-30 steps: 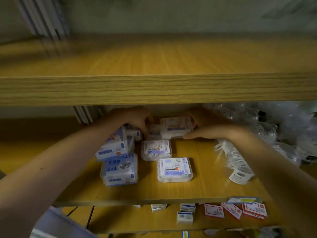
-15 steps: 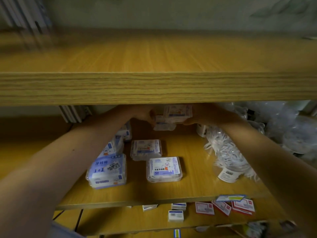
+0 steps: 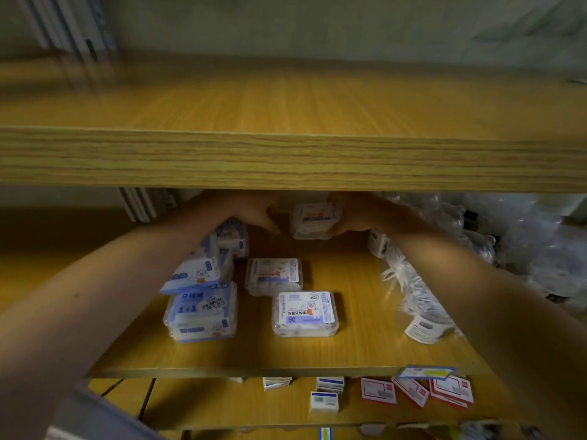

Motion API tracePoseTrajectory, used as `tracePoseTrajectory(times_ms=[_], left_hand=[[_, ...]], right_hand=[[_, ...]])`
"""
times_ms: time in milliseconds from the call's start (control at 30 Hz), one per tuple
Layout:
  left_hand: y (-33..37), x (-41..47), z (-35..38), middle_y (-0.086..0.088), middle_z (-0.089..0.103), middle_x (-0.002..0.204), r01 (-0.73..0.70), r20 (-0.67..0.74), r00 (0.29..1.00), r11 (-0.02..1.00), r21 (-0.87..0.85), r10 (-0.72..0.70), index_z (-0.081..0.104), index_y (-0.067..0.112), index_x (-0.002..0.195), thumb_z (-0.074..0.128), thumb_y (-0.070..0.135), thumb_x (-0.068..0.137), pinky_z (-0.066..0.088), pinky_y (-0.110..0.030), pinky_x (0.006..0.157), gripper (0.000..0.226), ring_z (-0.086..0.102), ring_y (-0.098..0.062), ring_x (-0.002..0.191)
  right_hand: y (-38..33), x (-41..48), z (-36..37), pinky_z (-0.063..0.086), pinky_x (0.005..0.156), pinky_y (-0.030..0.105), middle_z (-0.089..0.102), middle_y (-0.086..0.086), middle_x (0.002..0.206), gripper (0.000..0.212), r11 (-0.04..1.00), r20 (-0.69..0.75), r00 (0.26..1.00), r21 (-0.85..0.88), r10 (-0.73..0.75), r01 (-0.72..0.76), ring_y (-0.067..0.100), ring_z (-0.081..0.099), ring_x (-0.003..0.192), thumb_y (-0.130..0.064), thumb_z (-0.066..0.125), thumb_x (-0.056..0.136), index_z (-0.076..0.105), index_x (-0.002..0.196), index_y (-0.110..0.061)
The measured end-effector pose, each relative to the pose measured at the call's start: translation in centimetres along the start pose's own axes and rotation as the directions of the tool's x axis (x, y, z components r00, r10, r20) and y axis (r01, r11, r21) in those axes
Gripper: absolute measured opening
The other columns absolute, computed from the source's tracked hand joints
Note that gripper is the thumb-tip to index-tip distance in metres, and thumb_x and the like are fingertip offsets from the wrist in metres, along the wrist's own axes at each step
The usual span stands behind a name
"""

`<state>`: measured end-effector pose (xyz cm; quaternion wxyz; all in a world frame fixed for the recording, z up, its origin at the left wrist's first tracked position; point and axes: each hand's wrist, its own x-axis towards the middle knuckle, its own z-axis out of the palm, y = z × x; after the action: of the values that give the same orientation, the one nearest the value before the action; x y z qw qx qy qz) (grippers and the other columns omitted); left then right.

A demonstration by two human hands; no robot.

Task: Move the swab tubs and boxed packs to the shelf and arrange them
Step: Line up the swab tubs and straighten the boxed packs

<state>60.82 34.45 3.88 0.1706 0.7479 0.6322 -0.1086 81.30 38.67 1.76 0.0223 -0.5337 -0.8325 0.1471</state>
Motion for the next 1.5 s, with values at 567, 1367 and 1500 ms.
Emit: tracePoseTrajectory(times_ms=[567,1367,1500], left_hand=[[0.4,-2.0,1.6,-0.005,0.066,0.102,-0.136,0.144,0.982,0.986,0.098,0.121,0.063,0.009,0.105,0.08,0.041,0.061,0.049,-0.032,0.076,0.056,0.061,-0.017,0.09],[2.0,0.7,2.8,0.008,0.054,0.079,-0.248,-0.114,0.963,0.969,-0.015,0.245,0.059,0.016,0.087,0.081,0.037,0.062,0.035,-0.018,0.053,0.039,0.052,-0.013,0.077],[2.1,0.7,3.3,0.004,0.05,0.089,-0.237,-0.17,0.957,0.972,0.005,0.234,0.06,0.014,0.101,0.08,0.038,0.064,0.027,-0.013,0.051,0.049,0.045,-0.009,0.077]], right_hand=[[-2.8,0.0,0.5,0.043,0.096,0.041,0.052,0.012,0.128,0.064,0.965,-0.084,0.986,-0.236,-0.141,0.118,0.029,0.049,0.117,-0.027,0.073,0.073,0.046,0.129,-0.009],[-1.8,-9.2,-0.9,0.046,0.084,0.027,0.056,-0.003,0.112,0.06,0.986,0.262,0.955,-0.058,-0.136,0.156,0.014,0.054,0.097,-0.036,0.076,0.07,0.049,0.122,-0.023],[-0.9,-7.7,-2.1,0.044,0.076,0.019,0.058,-0.003,0.114,0.061,0.993,0.144,0.985,-0.05,-0.095,0.103,0.01,0.053,0.091,-0.041,0.076,0.068,0.051,0.121,-0.025]])
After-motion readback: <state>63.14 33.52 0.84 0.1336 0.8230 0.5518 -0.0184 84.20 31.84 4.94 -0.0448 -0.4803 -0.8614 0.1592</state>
